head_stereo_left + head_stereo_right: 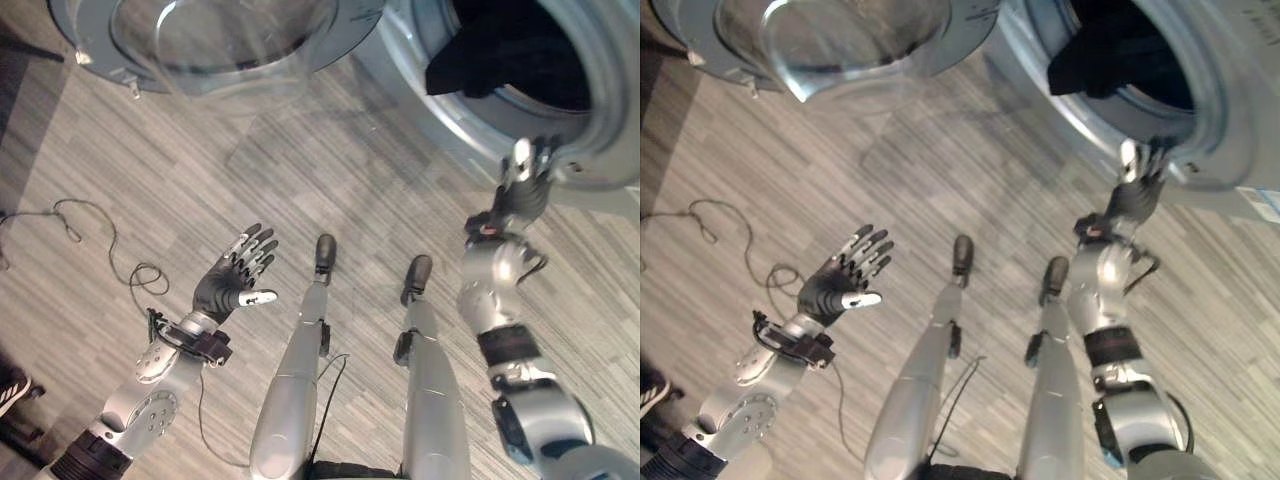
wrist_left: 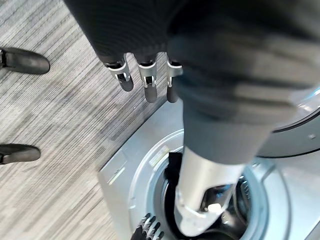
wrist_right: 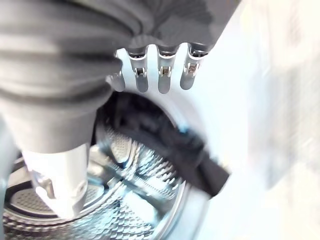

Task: Grab the laundry basket,head to the washer,open it,put in the laundry and shut it.

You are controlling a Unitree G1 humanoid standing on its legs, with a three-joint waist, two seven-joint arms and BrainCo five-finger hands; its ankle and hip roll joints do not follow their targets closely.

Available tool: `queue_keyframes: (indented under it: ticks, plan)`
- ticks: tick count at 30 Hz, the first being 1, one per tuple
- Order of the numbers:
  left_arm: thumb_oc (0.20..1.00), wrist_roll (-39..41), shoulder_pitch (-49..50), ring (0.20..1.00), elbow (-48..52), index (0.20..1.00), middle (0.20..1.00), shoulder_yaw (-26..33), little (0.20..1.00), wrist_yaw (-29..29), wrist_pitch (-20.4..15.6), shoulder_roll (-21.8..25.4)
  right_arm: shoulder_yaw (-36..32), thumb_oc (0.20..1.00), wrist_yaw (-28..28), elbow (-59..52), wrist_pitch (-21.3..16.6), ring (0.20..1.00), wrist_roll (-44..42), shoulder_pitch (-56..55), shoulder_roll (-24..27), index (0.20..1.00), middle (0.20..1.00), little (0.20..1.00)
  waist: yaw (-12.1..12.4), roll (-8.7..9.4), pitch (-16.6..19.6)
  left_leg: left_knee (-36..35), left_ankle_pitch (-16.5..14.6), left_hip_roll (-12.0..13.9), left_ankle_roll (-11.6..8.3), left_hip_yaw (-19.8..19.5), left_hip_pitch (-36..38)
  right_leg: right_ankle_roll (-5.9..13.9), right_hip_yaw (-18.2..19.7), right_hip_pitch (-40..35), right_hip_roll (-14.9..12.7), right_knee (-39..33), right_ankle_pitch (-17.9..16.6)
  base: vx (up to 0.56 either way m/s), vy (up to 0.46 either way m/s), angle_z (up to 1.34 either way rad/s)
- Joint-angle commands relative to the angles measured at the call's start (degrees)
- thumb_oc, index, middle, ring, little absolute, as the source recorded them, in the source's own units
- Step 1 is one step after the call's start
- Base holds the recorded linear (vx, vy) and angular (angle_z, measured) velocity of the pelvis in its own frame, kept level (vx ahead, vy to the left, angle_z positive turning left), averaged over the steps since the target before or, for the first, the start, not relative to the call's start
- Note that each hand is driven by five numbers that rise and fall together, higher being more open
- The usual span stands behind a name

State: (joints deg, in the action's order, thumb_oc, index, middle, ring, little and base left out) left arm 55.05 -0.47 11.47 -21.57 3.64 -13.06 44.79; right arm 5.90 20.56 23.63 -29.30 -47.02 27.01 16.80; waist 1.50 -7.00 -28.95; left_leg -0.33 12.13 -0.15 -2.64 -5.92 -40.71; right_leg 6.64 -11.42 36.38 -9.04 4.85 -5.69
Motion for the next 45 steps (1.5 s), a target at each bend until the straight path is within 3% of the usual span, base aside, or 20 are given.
queue_keyframes:
  ticks: [1,7,11,14,15,19,24,25,31,38,39,43,45]
  plan:
    - [1.0,-5.43,7.02,1.0,-0.34,1.0,1.0,-1.11,1.0,1.64,-1.0,0.89,1.18,1.0,-5.05,3.16,3.15,1.0,4.01,-9.47,0.83,1.0,1.0,1.0,-1.34,3.52,4.71,9.08,-14.19,2.47,-1.17,4.72,4.37,2.42,3.31,-2.55,-2.46,1.31,3.07,0.02,0.119,-0.03]
    - [1.0,-8.82,9.88,1.0,-5.36,1.0,1.0,1.21,1.0,2.09,-0.79,-0.26,2.02,1.0,-9.24,11.65,8.48,1.0,5.58,-19.29,-0.13,1.0,1.0,1.0,-3.35,6.46,5.74,12.5,-17.52,2.14,-0.7,5.83,11.51,3.06,4.3,-11.12,-2.73,-0.15,2.26,0.03,0.115,-0.1]
    - [1.0,-10.57,11.03,1.0,-7.78,1.0,1.0,2.38,1.0,2.24,-0.38,-1.44,2.42,1.0,-11.03,13.32,10.31,1.0,6.17,-21.87,-0.1,1.0,1.0,1.0,-3.62,7.33,6.48,13.1,-18.51,2.1,-0.4,6.33,14.62,3.23,4.99,-14.14,-2.62,-0.79,2.11,0.04,0.085,-0.17]
    - [1.0,-15.34,12.65,1.0,-13.54,1.0,1.0,4.23,1.0,2.79,0.73,-4.05,3.06,1.0,-14.43,14.59,13.8,1.0,8.05,-26.74,-0.24,1.0,1.0,1.0,-4.09,8.94,9.15,13.49,-19.93,2.61,0.26,7.52,20.07,3.59,5.79,-18.86,-2.65,-1.35,1.91,0.07,0.104,-0.2]
    - [1.0,-18.83,12.83,1.0,-19.44,1.0,1.0,5.61,1.0,2.86,2.03,-7.08,3.05,1.0,-16.89,15.99,16.24,1.0,9.27,-28.23,0.2,1.0,1.0,1.0,-4.47,9.9,11.66,13.05,-20.67,3.36,0.7,8.67,24.26,3.93,6.31,-21.62,-2.64,-1.87,1.62,0.08,0.095,-0.32]
    - [1.0,-22.82,12.72,1.0,-24.14,1.0,1.0,6.16,1.0,2.81,2.69,-9.16,2.66,1.0,-17.91,16.8,17.58,1.0,10.87,-29.51,0.56,1.0,1.0,1.0,-4.57,10.46,13.23,12.36,-20.96,3.69,1.11,9.68,27.36,4.18,6.78,-23.36,-2.71,-1.93,1.48,0.04,0.051,-0.28]
    - [1.0,-36.63,7.15,1.0,-47.32,1.0,1.0,8.44,1.0,-2.02,3.09,-19.67,-0.84,1.0,-16.89,24.03,19.53,1.0,13.67,-29.93,-1.83,1.0,1.0,1.0,-5.48,10.74,18.34,7.17,-20.9,3.61,1.96,12.21,35.99,4.85,8.21,-27.81,-2.35,-3.0,1.11,0.06,0.053,-0.26]
    - [1.0,-39.99,5.95,1.0,-55.62,1.0,1.0,10.0,1.0,-3.93,3.5,-22.77,-2.34,1.0,-16.75,25.46,19.9,1.0,13.09,-30.94,-3.03,1.0,1.0,1.0,-5.96,10.79,20.38,5.19,-20.7,3.6,2.04,12.73,38.38,4.99,8.54,-29.24,-2.28,-3.99,1.21,0.11,0.034,-0.32]
    - [1.0,-47.18,2.27,1.0,-76.51,1.0,1.0,15.39,1.0,-9.14,5.27,-28.46,-8.0,1.0,-14.11,24.25,18.32,1.0,8.9,-32.61,-4.64,1.0,1.0,1.0,-7.54,10.7,24.29,1.33,-20.38,3.17,1.91,14.22,43.86,5.13,9.95,-32.13,-1.93,-5.41,1.82,0.1,0.022,-0.17]
    - [1.0,-49.22,3.53,1.0,-79.46,1.0,1.0,17.8,1.0,-8.56,5.25,-28.78,-14.9,1.0,-12.02,16.39,15.73,1.0,7.6,-35.17,-0.7,1.0,1.0,1.0,-8.42,10.42,25.38,0.98,-20.8,3.18,1.95,15.55,45.94,5.26,11.23,-33.0,-1.73,-5.77,1.86,0.05,0.009,-0.13]
    - [1.0,-49.82,3.74,1.0,-79.48,1.0,1.0,18.47,1.0,-8.13,5.22,-28.76,-19.89,1.0,-9.92,12.57,13.8,1.0,8.16,-35.15,2.1,1.0,1.0,1.0,-8.75,10.22,25.68,0.88,-20.91,3.13,1.97,15.61,46.3,5.37,11.48,-33.18,-1.79,-5.98,1.94,0.05,0.01,-0.03]
    - [1.0,-49.71,3.28,1.0,-78.91,1.0,1.0,18.57,1.0,-7.07,5.64,-28.82,-28.7,1.0,-5.59,7.61,10.87,1.0,8.68,-33.87,7.11,1.0,1.0,1.0,-8.67,9.73,26.26,0.2,-20.78,3.38,1.78,15.11,46.59,5.27,10.91,-33.59,-1.77,-6.1,2.39,0.05,-0.007,-0.01]
    - [1.0,-49.79,2.81,1.0,-78.46,1.0,1.0,17.86,1.0,-6.01,5.9,-28.69,-33.06,1.0,-3.16,3.14,9.78,1.0,11.94,-31.77,14.0,1.0,1.0,1.0,-8.28,9.87,26.45,0.03,-20.68,3.58,1.59,14.57,46.45,5.04,10.44,-33.79,-1.71,-6.15,2.84,0.03,-0.029,-0.01]
